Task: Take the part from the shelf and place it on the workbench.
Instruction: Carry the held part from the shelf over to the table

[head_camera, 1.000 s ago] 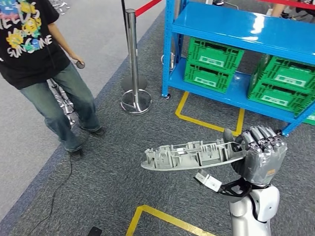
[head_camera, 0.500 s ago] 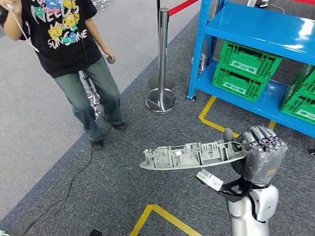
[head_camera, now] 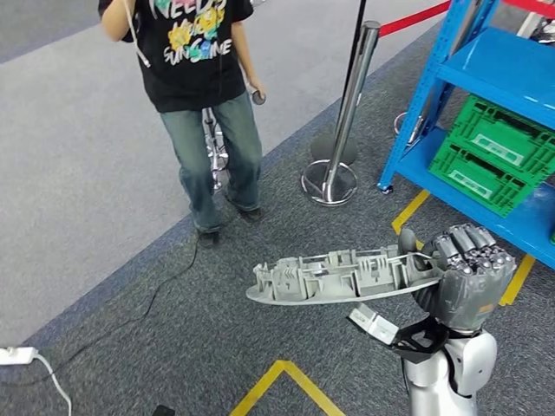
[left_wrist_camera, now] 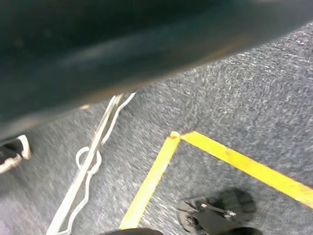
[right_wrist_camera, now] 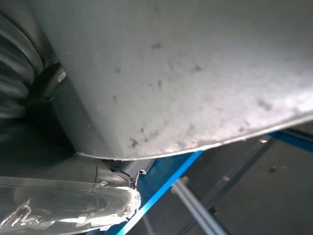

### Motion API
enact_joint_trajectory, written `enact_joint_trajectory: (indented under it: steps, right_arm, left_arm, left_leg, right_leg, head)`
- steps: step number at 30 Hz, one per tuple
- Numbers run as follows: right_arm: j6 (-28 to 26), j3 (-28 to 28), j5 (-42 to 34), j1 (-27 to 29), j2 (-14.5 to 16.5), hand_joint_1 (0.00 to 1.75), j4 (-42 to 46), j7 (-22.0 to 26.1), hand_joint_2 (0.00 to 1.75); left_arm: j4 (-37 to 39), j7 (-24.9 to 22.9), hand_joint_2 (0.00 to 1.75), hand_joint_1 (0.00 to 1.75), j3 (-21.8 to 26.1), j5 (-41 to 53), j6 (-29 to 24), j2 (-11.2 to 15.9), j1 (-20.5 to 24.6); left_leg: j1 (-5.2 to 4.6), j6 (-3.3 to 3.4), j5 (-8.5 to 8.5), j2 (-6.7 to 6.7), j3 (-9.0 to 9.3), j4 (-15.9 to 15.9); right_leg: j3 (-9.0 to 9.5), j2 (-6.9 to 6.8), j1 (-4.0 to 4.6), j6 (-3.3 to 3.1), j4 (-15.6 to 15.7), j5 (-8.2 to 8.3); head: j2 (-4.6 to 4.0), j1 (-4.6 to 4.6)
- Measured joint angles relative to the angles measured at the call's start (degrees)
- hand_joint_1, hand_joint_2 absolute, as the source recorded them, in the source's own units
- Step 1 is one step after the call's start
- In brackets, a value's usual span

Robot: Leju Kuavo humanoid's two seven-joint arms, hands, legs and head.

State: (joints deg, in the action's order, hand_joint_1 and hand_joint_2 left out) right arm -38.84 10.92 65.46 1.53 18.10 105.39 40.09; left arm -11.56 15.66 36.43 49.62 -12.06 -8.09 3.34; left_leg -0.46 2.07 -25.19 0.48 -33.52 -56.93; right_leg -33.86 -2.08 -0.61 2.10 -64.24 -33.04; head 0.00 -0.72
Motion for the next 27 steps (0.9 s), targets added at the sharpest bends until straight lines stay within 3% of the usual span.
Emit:
enact_joint_trajectory:
  steps: [2, 3, 4, 6, 8, 10, 12, 14, 16, 18, 19, 21, 23, 25, 27]
  right_arm:
    - [0.0, 0.1, -0.3, 0.1, 0.0, 1.75, 0.2, 0.0, 1.75]
    - [0.0, 0.2, -0.5, 0.2, 0.0, 1.75, 0.3, 0.0, 1.75]
    - [0.0, 0.2, -0.6, 0.2, 0.0, 1.75, 0.4, 0.0, 1.75]
    - [0.0, 0.3, -0.6, 0.2, 0.0, 1.75, 0.7, 0.0, 1.75]
    - [0.0, 0.3, -0.4, 0.2, 0.0, 1.75, 1.0, 0.0, 1.75]
    - [0.0, 0.3, -0.1, 0.1, 0.0, 1.75, 1.1, 0.0, 1.75]
    - [0.0, 0.3, 0.3, -0.2, 0.0, 1.75, 1.1, -0.2, 1.75]
    - [0.0, 0.2, 0.7, -0.4, 0.1, 1.75, 1.1, -0.4, 1.75]
    - [0.0, 0.2, 0.8, -0.5, 0.1, 1.75, 1.1, -0.4, 1.75]
    - [0.0, 0.3, 1.0, -0.5, 0.1, 1.75, 1.1, -0.5, 1.75]
    - [0.0, 0.3, 1.2, -0.5, 0.1, 1.75, 1.1, -0.6, 1.75]
    - [0.0, 0.3, 1.4, -0.5, 0.1, 1.75, 1.1, -0.7, 1.75]
    - [0.0, 0.3, 1.5, -0.5, 0.1, 1.75, 1.2, -0.7, 1.75]
    - [0.0, 0.3, 1.6, -0.5, 0.1, 1.75, 1.2, -0.7, 1.75]
    - [0.0, 0.3, 1.8, -0.5, 0.1, 1.75, 1.3, -0.8, 1.75]
  left_arm:
    - [0.0, -0.1, 0.00, 0.00, 0.0, 0.0, 0.0, 0.0, 0.2]
    - [0.0, -0.2, 0.00, 0.00, 0.1, 0.0, 0.1, -0.1, 0.2]
    - [0.0, -0.2, 0.00, 0.00, 0.2, 0.0, 0.1, -0.1, 0.1]
    - [0.0, -0.3, 0.00, 0.00, 0.3, 0.1, 0.2, -0.1, 0.0]
    - [0.0, -0.4, 0.00, 0.00, 0.4, 0.1, 0.3, 0.0, 0.2]
    - [0.0, -0.4, 0.00, 0.00, 0.6, 0.1, 0.4, 0.1, 0.2]
    - [0.0, -0.5, 0.00, 0.00, 0.9, 0.1, 0.5, 0.3, -0.1]
    - [0.0, -0.5, 0.00, 0.00, 1.0, 0.2, 0.6, 0.6, -0.1]
    - [0.0, -0.6, 0.00, 0.00, 1.1, 0.2, 0.7, 0.6, 0.1]
    - [0.0, -0.6, 0.00, 0.00, 1.2, 0.3, 0.7, 0.6, 0.2]
    - [0.0, -0.6, 0.00, 0.00, 1.3, 0.4, 0.7, 0.6, 0.1]
    - [0.0, -0.6, 0.00, 0.00, 1.3, 0.7, 0.7, 0.6, 0.0]
    - [0.0, -0.6, 0.00, 0.00, 1.4, 1.0, 0.7, 0.8, 0.1]
    - [0.0, -0.7, 0.00, 0.00, 1.4, 1.2, 0.8, 1.0, 0.3]
    - [0.0, -0.9, 0.00, 0.00, 1.4, 1.4, 0.9, 1.0, 0.2]
  left_leg:
    - [0.06, 0.22, -0.02, -1.43, -0.01, 0.0]
    - [0.06, 0.25, -0.04, -2.18, 0.04, 0.0]
    - [0.07, 0.23, -0.04, -2.98, 0.12, 0.0]
    - [0.14, 0.06, -0.12, -4.63, 0.35, -0.1]
    - [0.08, -0.43, -0.28, -6.13, 0.14, -0.6]
    - [0.18, -1.10, -0.18, -7.37, -0.49, -1.0]
    - [0.35, -1.70, -0.13, -8.03, -0.89, -1.1]
    - [0.24, -2.33, -1.75, -5.63, -2.07, -3.6]
    - [0.34, -2.91, -5.08, -2.25, -5.26, -10.1]
    - [0.60, -3.22, -7.05, -1.18, -8.35, -16.1]
    - [0.66, -3.25, -6.56, -1.00, -8.65, -16.7]
    - [0.62, -2.95, -3.01, -0.29, -6.11, -11.8]
    - [0.00, -2.08, -0.37, 2.45, -2.42, -4.8]
    - [-0.65, -1.22, -0.31, 4.23, -1.09, -1.8]
    - [-0.57, -0.70, -0.40, 3.13, -1.10, -1.2]
  right_leg:
    - [-4.04, 1.63, -0.07, 0.22, -7.7, -2.99]
    - [-5.33, 1.85, -0.07, 0.30, -9.8, -3.22]
    - [-5.53, 1.95, -0.10, 0.34, -9.6, -2.21]
    - [-2.98, 3.00, -0.33, 0.35, -3.3, 2.21]
    - [0.30, 5.54, -0.75, 0.32, 3.6, 4.99]
    - [1.51, 6.65, -0.79, 0.12, 5.8, 4.97]
    - [1.73, 5.46, -0.78, -0.34, 6.1, 4.98]
    - [2.03, 3.91, -0.92, -1.03, 6.4, 5.03]
    - [2.20, 2.18, -0.75, -1.58, 6.5, 4.87]
    - [2.25, 0.46, -0.57, -1.75, 6.5, 4.67]
    - [2.34, -0.33, -0.53, -1.76, 6.4, 4.56]
    - [2.71, -1.73, -0.46, -1.65, 6.5, 4.28]
    - [3.12, -2.91, -0.22, -1.31, 6.4, 3.90]
    - [3.26, -4.14, 0.14, -0.84, 6.4, 3.58]
    - [3.38, -5.28, 0.29, -0.29, 6.5, 3.25]
  head:
    - [0.00, 0.14]
    - [0.00, 0.15]
    - [0.00, 0.15]
    - [0.00, 0.15]
    - [0.00, 0.12]
    - [0.00, 0.10]
    - [0.00, 0.08]
    - [0.00, -0.49]
    - [0.00, -1.04]
    - [0.00, -1.03]
    - [0.00, -1.03]
    - [0.00, -1.04]
    - [0.00, -1.04]
    - [0.00, -0.96]
    - [0.00, -0.91]
